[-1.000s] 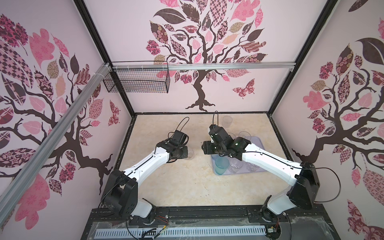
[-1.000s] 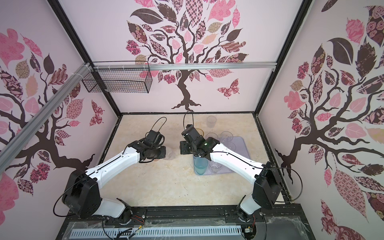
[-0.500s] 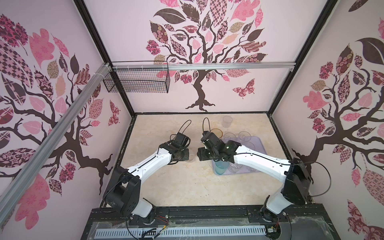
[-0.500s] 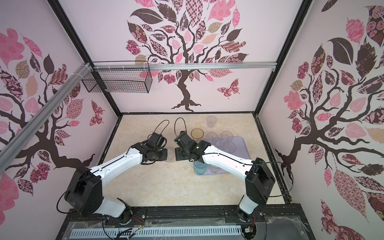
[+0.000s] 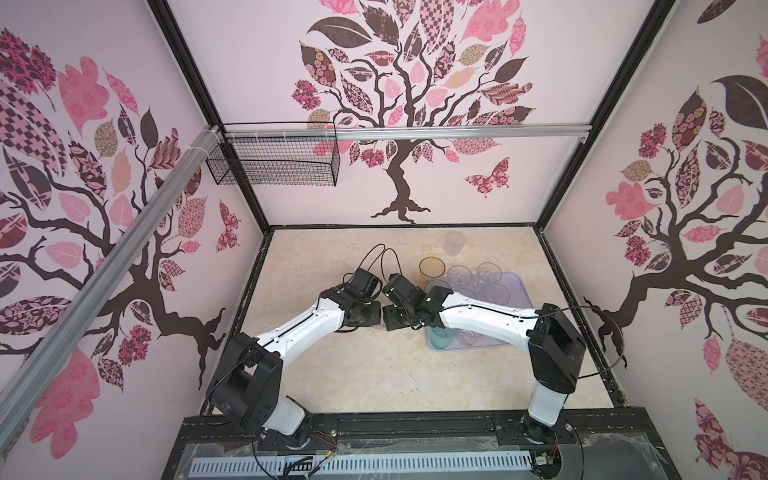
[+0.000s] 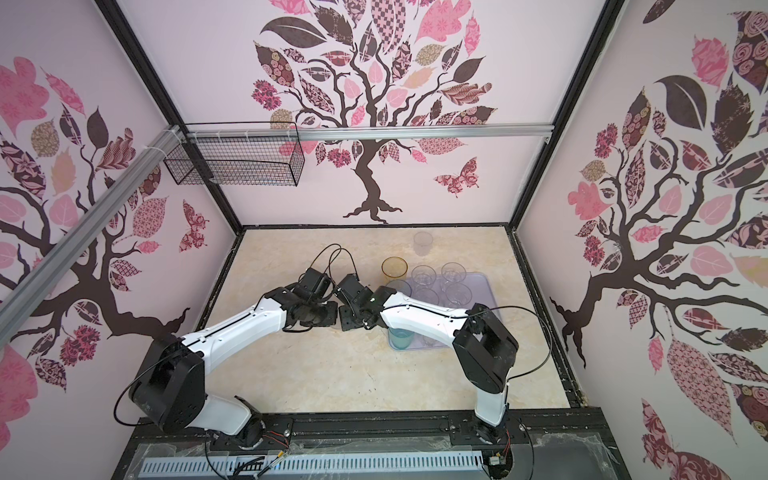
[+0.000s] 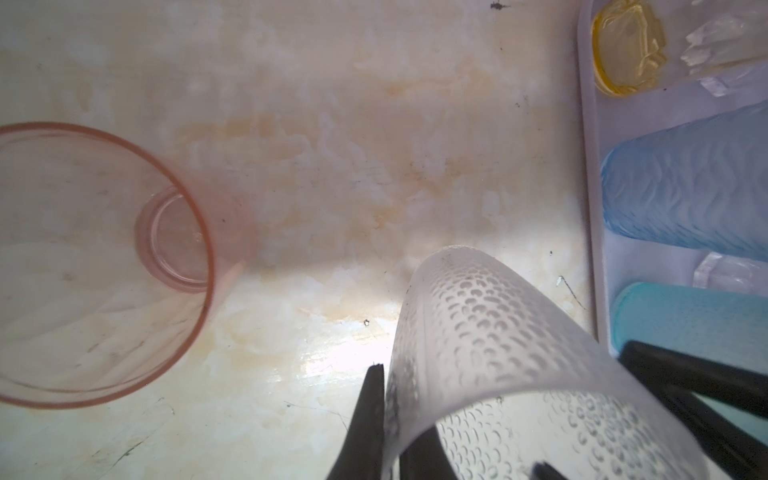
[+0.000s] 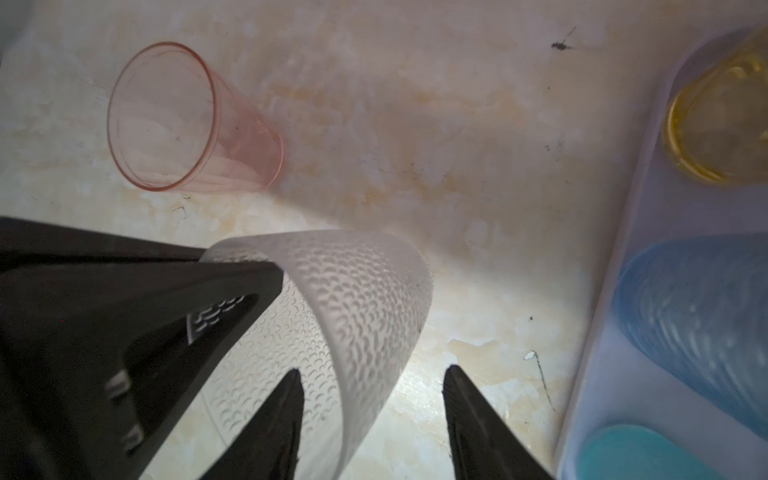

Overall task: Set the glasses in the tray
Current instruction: 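Close the right gripper on the frosted glass while the left gripper holds it, then carry the frosted glass to the tray corner while the left gripper withdraws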

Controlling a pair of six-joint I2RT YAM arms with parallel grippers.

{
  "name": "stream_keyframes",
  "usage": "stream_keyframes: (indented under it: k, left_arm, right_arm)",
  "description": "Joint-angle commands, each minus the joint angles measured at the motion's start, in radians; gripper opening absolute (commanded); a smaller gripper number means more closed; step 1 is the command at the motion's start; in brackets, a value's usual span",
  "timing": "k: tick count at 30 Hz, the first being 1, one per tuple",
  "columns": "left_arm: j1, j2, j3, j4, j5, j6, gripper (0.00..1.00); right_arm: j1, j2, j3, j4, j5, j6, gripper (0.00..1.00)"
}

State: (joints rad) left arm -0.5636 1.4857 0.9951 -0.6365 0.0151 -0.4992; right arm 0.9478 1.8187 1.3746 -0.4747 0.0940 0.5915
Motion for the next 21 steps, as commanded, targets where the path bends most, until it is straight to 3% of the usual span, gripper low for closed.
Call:
stream_keyframes:
  k: [1, 8, 13, 21]
  left_arm:
    - [-0.005, -0.022, -0.027, 0.03, 0.06, -0.042, 0.09]
    - [-0.005, -0.028, -0.013, 0.017, 0.091, -0.049, 0.15]
    - [-0.004, -0.072, 0.018, -0.032, 0.104, -0.029, 0.27]
    - [0.013, -0.245, 0.149, -0.153, 0.077, 0.052, 0.47]
  right_arm:
    - [0.001, 0.029, 0.017, 0.012, 0.024, 0.016, 0.5]
    - [0.0, 0.062, -0.028, 0.034, 0.026, 0.028, 0.34]
    - [0.0, 0.059, -0.019, 0.035, 0.026, 0.03, 0.17]
    - [0.0, 0.048, 0.041, -0.025, 0.035, -0.005, 0.1]
